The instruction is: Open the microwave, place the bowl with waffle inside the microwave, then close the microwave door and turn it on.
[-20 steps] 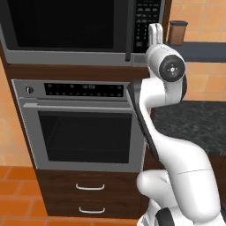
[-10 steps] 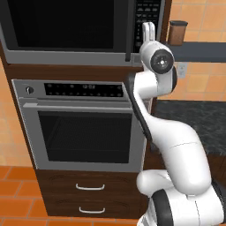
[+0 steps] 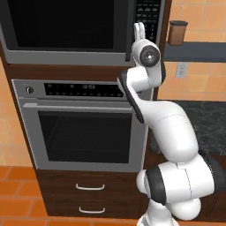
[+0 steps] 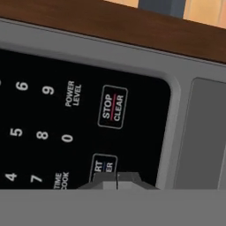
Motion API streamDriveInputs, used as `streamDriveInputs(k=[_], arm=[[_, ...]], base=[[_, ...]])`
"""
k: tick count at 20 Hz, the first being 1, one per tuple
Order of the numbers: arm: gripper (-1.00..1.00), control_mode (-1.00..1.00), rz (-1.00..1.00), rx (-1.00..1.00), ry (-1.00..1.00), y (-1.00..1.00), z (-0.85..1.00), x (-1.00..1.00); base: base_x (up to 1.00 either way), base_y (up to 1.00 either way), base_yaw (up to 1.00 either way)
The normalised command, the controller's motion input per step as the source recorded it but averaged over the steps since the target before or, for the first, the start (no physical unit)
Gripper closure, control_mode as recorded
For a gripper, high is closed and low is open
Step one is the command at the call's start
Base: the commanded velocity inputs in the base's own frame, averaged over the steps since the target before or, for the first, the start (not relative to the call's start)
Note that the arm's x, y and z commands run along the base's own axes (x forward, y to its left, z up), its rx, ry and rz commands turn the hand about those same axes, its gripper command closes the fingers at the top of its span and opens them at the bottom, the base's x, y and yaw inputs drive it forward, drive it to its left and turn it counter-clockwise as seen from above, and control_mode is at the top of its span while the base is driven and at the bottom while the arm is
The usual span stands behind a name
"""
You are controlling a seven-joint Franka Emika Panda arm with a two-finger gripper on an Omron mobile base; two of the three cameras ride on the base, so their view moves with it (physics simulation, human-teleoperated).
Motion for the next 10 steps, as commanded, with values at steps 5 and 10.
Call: streamDriveInputs(k=[5,10], arm=[[1.00,-1.00,0.00,-0.01,0.00,0.01,-0.25,1.00],[1.00,-1.00,0.00,-0.09,0.44,0.02,-0.22,1.00]], base=[[0.00,0.00,0.00],[0.00,0.00,0.00]])
